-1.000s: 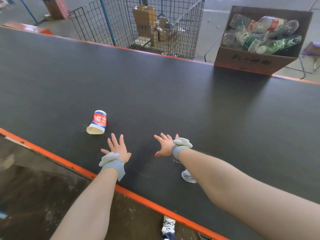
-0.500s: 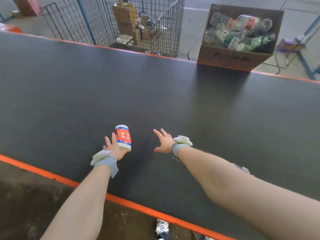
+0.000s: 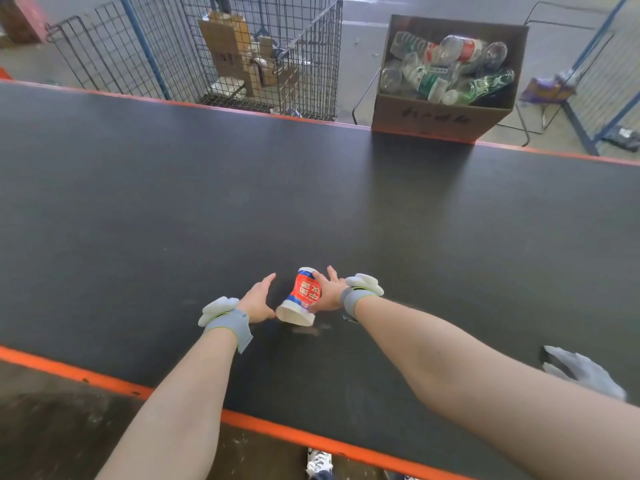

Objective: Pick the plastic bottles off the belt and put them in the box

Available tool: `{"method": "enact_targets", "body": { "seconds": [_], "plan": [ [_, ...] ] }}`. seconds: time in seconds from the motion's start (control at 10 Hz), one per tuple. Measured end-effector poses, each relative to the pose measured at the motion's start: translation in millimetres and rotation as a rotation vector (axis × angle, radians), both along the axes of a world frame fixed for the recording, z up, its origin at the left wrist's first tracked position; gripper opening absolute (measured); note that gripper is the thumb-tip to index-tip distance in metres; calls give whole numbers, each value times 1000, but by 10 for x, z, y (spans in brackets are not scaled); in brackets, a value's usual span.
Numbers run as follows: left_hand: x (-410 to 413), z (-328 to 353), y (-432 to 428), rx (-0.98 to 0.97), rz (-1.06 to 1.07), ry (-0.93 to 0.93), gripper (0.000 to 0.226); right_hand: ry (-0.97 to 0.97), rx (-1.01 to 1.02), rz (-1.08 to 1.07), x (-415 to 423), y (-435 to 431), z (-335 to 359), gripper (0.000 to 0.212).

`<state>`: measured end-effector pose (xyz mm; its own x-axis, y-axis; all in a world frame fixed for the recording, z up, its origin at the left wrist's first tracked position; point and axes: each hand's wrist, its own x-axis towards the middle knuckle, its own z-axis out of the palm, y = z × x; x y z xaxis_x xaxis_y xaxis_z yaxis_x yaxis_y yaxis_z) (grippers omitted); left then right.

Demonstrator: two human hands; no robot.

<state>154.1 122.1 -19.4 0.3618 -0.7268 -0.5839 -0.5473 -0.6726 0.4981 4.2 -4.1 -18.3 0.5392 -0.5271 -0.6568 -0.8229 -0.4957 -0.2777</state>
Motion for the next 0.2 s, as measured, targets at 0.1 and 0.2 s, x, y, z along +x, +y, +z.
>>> {"method": "enact_targets", "body": {
  "seconds": [0.1, 0.2],
  "plan": [
    [-33, 59, 23, 58, -52, -115, 85, -62, -29, -52, -11, -82, -2, 65],
    [-1, 29, 58, 102, -25, -274, 77, -89, -35, -61, 66, -99, -26, 61]
  ]
}}
